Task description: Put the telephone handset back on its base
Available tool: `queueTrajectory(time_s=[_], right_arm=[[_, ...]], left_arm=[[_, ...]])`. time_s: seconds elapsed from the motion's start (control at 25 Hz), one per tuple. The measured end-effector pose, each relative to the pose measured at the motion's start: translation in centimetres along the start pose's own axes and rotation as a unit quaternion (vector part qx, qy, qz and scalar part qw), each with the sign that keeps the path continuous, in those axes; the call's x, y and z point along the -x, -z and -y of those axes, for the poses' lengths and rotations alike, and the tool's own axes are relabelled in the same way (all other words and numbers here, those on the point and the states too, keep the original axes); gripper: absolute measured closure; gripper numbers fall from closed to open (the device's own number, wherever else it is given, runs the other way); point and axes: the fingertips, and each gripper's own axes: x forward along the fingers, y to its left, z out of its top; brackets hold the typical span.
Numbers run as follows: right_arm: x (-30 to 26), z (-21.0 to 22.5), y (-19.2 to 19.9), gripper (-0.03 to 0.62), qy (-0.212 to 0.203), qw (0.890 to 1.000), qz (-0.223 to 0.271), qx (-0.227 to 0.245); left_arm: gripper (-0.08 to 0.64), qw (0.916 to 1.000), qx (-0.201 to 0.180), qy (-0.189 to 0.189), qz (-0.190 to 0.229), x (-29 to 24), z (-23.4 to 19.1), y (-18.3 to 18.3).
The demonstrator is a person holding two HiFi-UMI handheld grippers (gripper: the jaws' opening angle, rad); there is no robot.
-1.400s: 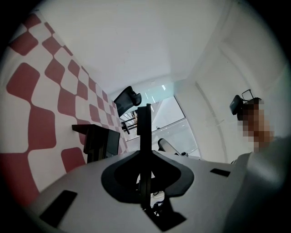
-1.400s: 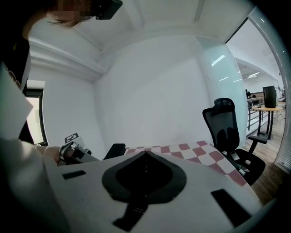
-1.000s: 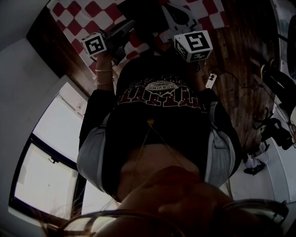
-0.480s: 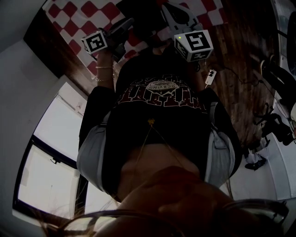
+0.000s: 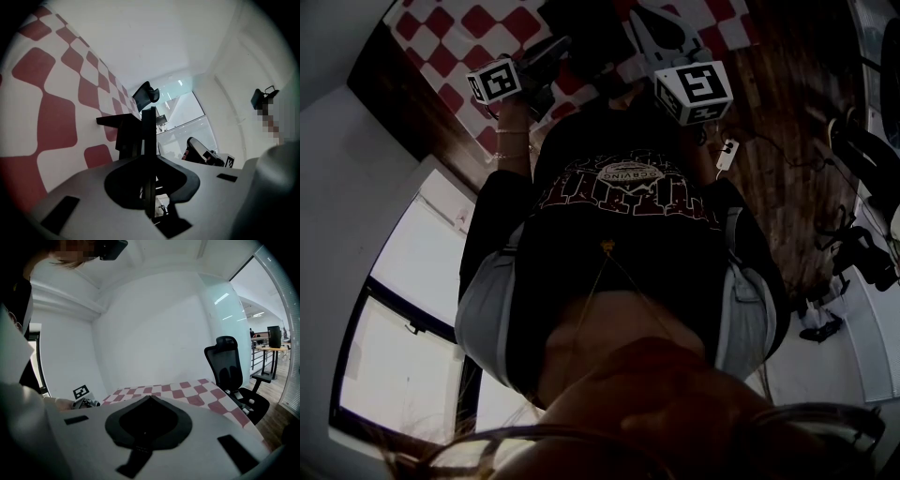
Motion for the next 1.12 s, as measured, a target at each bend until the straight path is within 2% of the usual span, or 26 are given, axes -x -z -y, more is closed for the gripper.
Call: queueTrajectory(time_s=[0.28, 1.12], right_arm=[[0.2, 0.3, -0.2, 0.572, 0.005, 1.000, 0.000, 0.001], [0.8, 0.8, -0.8, 0.572, 0.018, 1.000, 0.005, 0.001]], left_arm=[[0.485, 0.9998, -0.005, -0.016, -0.008, -0.3, -1.0, 0.4], [0.485, 0.9989, -0.034, -0.025, -0.021, -1.2, -2.5, 0.8]])
